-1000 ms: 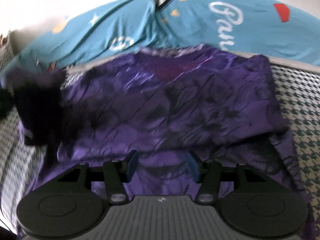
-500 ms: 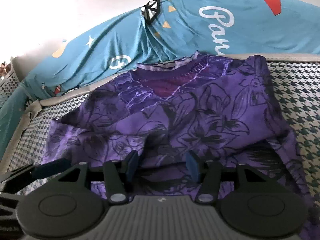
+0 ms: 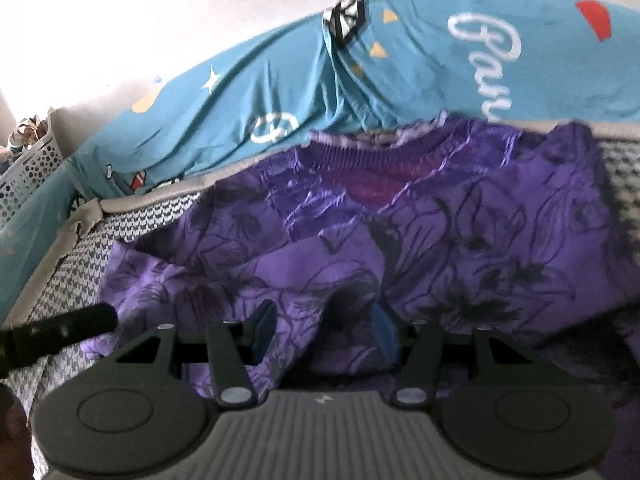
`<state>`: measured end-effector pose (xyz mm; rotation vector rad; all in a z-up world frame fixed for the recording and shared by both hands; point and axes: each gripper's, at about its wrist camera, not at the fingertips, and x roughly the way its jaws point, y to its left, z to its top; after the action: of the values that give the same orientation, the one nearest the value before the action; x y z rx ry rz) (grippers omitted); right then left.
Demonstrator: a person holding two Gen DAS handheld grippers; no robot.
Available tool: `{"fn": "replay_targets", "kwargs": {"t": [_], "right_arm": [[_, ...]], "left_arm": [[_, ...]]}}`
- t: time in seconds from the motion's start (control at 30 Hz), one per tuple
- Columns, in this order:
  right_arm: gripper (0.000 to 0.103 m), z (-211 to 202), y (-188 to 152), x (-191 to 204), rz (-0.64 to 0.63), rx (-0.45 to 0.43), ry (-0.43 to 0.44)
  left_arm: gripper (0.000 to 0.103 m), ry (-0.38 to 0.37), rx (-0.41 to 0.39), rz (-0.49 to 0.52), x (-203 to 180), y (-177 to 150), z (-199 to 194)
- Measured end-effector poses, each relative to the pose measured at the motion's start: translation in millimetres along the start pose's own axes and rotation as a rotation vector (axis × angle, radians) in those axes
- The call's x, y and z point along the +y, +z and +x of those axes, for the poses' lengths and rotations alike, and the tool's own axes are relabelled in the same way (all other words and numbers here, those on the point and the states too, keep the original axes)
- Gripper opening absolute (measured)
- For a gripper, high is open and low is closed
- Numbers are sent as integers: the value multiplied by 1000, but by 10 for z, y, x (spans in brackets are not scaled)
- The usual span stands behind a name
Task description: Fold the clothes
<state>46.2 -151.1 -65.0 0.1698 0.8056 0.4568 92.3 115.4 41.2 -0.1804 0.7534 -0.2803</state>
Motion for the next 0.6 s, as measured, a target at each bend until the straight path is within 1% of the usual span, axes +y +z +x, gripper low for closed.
{"fn": "replay_targets", "kwargs": {"t": [0.1, 0.13, 0.23, 0.27, 0.33, 0.37, 0.4, 0.47, 0.6], "right_arm": [[53, 84, -34, 39, -32, 3, 7], [53, 105, -47, 59, -47, 2, 14], [42, 160, -80, 116, -86, 1, 21], [36, 168, -82, 118, -89, -1, 20], [29, 184, -87, 124, -95, -5, 18], [21, 192, -90, 126, -98, -7, 18], [15, 200, -92, 129, -100, -9, 17], [10, 199, -84, 118, -95, -16, 21], [8, 131, -30, 158, -107, -67, 26]], "left_arm": [[86, 39, 17, -71, 179, 27, 35], [86, 50, 21, -78, 219, 21, 46], [86, 74, 32, -93, 330, 1, 70], [86, 73, 39, -99, 360, -8, 73], [86, 68, 52, -113, 417, -27, 79], [86, 66, 58, -120, 445, -37, 81], [86, 68, 63, -117, 460, -48, 84], [86, 73, 72, -109, 485, -79, 86], [86, 72, 83, -91, 524, -144, 60]]}}
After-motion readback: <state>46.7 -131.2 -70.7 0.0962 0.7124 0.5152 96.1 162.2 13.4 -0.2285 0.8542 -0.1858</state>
